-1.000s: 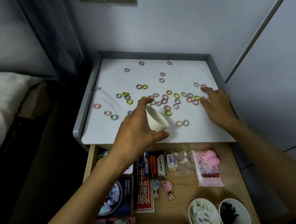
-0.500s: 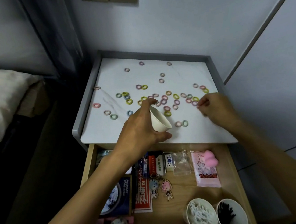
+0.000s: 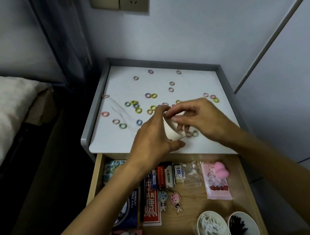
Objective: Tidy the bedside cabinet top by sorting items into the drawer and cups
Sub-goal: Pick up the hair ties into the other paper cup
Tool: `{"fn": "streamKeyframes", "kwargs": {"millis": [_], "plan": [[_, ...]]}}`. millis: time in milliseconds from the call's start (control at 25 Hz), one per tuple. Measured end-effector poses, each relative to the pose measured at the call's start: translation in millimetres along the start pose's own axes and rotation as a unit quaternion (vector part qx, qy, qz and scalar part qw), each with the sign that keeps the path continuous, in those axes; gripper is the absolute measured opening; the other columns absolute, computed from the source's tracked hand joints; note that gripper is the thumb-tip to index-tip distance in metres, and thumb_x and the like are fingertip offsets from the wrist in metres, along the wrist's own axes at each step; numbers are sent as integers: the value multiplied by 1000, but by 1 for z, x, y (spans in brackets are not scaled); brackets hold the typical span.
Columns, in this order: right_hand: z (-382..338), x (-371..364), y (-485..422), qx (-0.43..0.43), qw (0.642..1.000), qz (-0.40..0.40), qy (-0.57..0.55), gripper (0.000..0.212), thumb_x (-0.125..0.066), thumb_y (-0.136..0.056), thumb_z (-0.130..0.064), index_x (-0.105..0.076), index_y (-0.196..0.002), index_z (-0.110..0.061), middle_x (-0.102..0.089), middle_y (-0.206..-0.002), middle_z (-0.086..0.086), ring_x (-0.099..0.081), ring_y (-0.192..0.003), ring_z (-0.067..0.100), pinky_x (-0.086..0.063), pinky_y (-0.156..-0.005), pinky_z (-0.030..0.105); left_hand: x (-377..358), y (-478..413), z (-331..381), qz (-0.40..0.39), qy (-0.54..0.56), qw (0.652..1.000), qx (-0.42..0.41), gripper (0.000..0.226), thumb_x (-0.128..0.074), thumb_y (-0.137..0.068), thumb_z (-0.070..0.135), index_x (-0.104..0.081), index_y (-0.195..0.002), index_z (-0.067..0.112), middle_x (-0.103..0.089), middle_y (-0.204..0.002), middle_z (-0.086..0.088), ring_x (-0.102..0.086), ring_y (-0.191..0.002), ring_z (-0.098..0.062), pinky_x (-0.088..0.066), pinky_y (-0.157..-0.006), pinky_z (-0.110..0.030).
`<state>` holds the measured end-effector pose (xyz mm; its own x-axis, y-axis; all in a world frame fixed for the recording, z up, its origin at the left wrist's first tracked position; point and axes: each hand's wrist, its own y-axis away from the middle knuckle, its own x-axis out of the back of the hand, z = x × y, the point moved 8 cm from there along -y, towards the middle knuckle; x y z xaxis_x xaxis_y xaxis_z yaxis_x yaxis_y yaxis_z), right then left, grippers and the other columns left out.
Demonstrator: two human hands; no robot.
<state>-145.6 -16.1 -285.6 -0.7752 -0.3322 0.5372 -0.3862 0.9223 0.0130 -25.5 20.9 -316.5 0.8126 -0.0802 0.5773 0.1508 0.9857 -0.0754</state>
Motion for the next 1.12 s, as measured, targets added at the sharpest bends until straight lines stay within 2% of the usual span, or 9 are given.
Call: {"fn": "streamKeyframes", "kwargs": {"millis": [80,200,320,400,520,680,800,960,1120], "plan": [[18,28,-10,-13,997,74,22,18,-64,-91,-10,-74,-101,-21,-74,-94,-3,-67,-76,13,-53,-64,26,6,1,-2,6,3,1000,9,91,-86,-66,35,-32,-139,35,-58,-126,5,-58,-103,-18,-49,-81,-31],[88,89,-32,-125,959,202,155,23,-61,-94,-22,-67,-116,-18,-67,-118,5,-64,-104,18,-47,-82,25,11,1,-1,8,7,1000,9,91,-87,-67,35,-31,-138,36,-56,-129,4,-56,-103,-17,-49,-82,-30],[143,113,-47,-222,928,172,245,45,-54,-98,-34,-53,-136,-11,-51,-141,17,-48,-128,33,-36,-105,34,17,0,0,14,8,1000,8,91,-86,-67,35,-31,-139,34,-55,-132,3,-57,-107,-20,-51,-86,-33],[151,110,-58,-192,935,157,254,41,-57,-96,-26,-57,-132,-7,-55,-137,18,-51,-126,33,-37,-102,30,20,0,-1,16,9,1000,8,91,-86,-68,34,-31,-140,33,-55,-132,2,-57,-107,-19,-51,-86,-32],[143,99,-62,-128,949,172,232,27,-65,-90,-11,-68,-117,-7,-62,-122,14,-60,-107,27,-40,-87,21,22,-3,-3,16,10,1000,10,90,-86,-68,34,-31,-140,32,-56,-131,2,-58,-106,-19,-51,-85,-31],[130,85,-61,-88,953,164,238,13,-65,-90,-9,-71,-102,-9,-60,-106,8,-55,-89,15,-40,-73,15,20,-3,-2,12,4,1000,9,90,-86,-69,35,-30,-140,32,-56,-131,1,-57,-108,-21,-51,-87,-33],[125,73,-64,-72,949,141,272,8,-66,-89,-6,-71,-95,-7,-66,-99,11,-59,-88,20,-40,-75,22,17,-4,-4,8,-6,1000,10,91,-85,-69,36,-29,-140,33,-55,-133,1,-56,-111,-23,-51,-87,-34],[126,72,-68,-123,945,130,273,10,-65,-90,-4,-71,-98,-3,-69,-103,13,-62,-94,21,-41,-78,22,14,-3,-4,5,-5,1000,10,90,-85,-69,36,-30,-140,33,-55,-132,3,-57,-109,-20,-47,-82,-26],[126,79,-72,-149,939,126,282,12,-64,-91,-5,-72,-100,-3,-69,-107,14,-61,-92,19,-41,-77,20,13,-2,-2,3,-3,1000,3,90,-85,-69,36,-30,-140,33,-55,-133,2,-57,-108,-19,-48,-82,-27]]}}
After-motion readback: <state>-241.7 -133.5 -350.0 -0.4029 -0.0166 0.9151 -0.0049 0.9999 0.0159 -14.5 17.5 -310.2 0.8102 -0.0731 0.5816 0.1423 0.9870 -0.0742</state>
